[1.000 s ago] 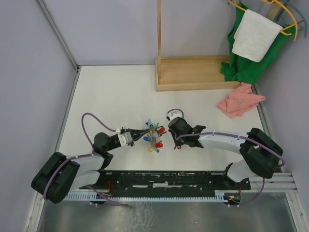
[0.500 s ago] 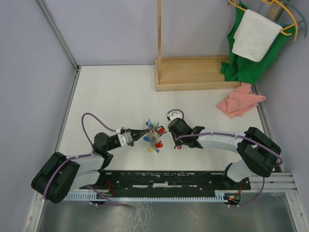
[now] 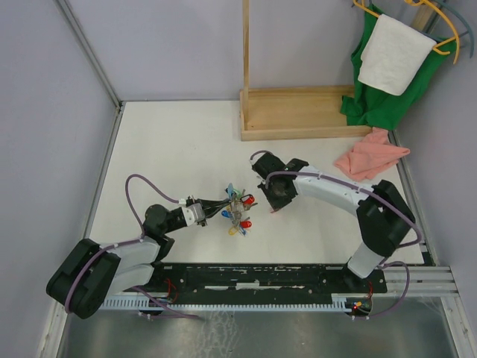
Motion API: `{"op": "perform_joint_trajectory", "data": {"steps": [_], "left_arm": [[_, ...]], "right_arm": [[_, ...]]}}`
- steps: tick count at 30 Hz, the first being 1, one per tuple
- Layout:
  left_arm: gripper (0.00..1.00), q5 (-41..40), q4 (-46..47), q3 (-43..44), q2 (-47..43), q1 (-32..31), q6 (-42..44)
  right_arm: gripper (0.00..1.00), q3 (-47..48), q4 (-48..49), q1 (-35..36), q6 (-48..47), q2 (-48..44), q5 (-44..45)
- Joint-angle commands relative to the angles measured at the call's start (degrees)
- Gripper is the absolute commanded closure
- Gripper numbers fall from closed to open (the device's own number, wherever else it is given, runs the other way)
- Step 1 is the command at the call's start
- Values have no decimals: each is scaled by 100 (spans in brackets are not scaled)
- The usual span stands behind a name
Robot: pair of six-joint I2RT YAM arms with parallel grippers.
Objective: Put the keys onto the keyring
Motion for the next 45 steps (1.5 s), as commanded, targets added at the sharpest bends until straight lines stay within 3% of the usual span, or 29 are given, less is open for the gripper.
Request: {"op": "perform_joint_trajectory", "data": {"steps": [1,15,21,27,33,38,45], "left_arm": [[97,-79,57,73,-166,10,276],[97,-66,-106,108,-211,13,283],[97,-66,-115,117,-215,14,274],[97,-88,-115,117,-229,15,241],[97,-114,-113,126,-231,10,221],[97,-123,-104,129,-240,10,200],[97,-146,-1,119,-181,13,141]], "right_arm": [[99,686,-1554,-106,-806,736,-480],[88,1872,-1536,-106,-1201,2108,-463],[71,1638,-1133,-97,-1124,1717,-532],[57,625,-212,-92,-868,422,-607],[48,-904,1329,-97,-566,-809,-747],[48,-2123,2884,-61,-414,-1485,-416],[59,-3417,4641,-10,-386,-2128,-132]]}}
